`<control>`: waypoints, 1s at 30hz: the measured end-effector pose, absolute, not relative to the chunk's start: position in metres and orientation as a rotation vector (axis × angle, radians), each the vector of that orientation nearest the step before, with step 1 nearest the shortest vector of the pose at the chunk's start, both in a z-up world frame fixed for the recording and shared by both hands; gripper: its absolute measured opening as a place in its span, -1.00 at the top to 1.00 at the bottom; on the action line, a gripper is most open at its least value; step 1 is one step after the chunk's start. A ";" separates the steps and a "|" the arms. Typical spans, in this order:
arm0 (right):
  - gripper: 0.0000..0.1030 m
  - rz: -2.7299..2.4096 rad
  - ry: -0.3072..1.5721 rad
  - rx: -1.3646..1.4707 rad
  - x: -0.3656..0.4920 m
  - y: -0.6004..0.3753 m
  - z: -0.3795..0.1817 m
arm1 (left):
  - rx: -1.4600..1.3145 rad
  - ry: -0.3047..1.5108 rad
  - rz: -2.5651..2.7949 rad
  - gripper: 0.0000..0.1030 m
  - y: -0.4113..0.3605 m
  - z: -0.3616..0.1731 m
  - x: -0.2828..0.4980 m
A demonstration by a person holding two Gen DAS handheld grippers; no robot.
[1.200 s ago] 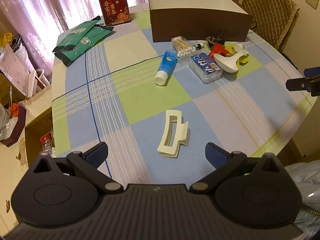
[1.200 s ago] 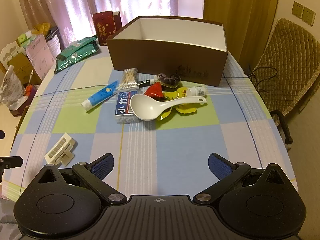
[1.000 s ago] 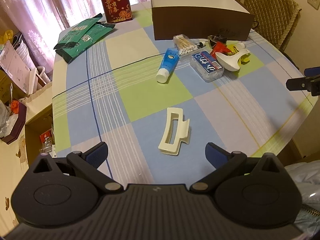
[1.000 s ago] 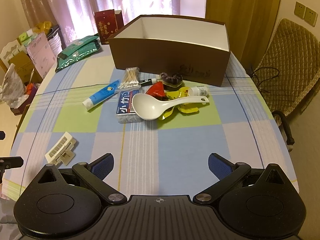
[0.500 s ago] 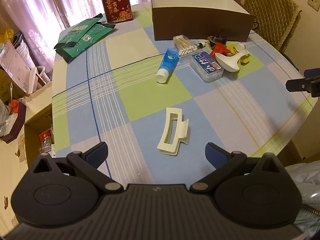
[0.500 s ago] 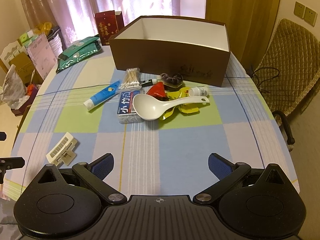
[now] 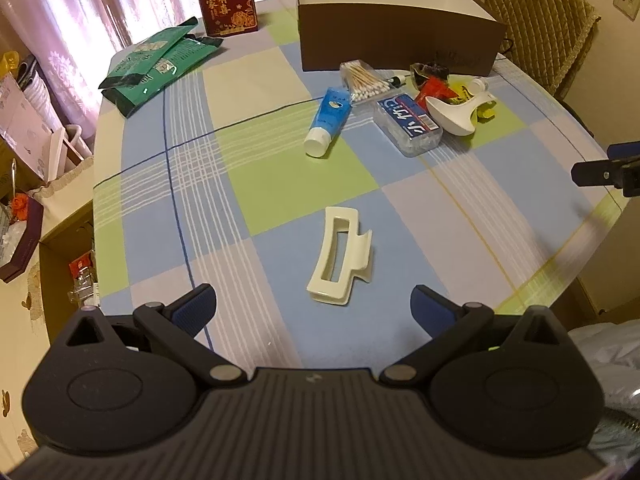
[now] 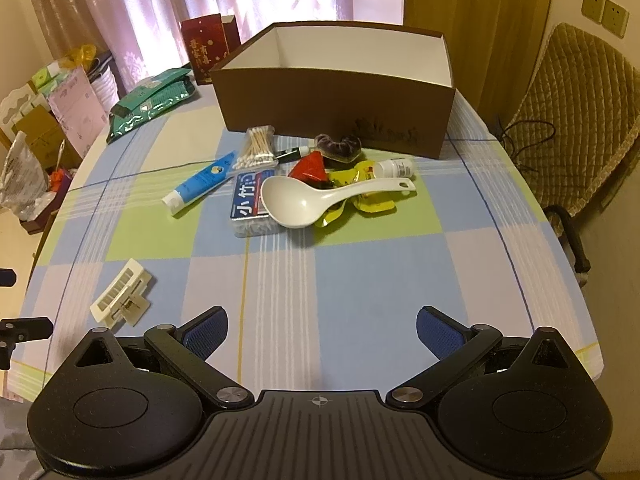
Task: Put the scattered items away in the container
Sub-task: 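Reach left tool toward cream hair clip while right tool reaches toward white spoon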
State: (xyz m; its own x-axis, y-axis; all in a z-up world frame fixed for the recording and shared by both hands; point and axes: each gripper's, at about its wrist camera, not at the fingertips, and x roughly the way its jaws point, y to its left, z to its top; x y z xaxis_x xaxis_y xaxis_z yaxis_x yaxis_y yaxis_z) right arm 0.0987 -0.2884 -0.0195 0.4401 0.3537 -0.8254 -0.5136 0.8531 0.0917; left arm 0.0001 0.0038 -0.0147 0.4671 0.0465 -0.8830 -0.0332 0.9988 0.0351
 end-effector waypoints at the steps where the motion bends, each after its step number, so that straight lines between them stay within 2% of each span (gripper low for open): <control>1: -1.00 0.541 0.976 -0.185 0.098 -0.288 -0.020 | 0.003 1.094 0.038 -0.98 0.004 -0.015 0.000; 20: -1.00 0.554 0.973 -0.172 0.107 -0.295 -0.032 | 0.038 1.120 0.032 -0.98 -0.008 -0.031 0.009; 30: -1.00 0.628 0.854 -0.165 0.138 -0.307 -0.031 | 0.009 1.067 0.049 -0.98 -0.013 -0.045 0.021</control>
State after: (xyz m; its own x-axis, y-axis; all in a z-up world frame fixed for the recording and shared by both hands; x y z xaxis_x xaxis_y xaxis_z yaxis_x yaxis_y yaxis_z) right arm 0.1385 -0.3070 -0.0306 0.4898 0.4507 -0.7463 -0.5784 0.8085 0.1087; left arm 0.0214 -0.0130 -0.0449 0.4822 0.0443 -0.8750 -0.0356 0.9989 0.0310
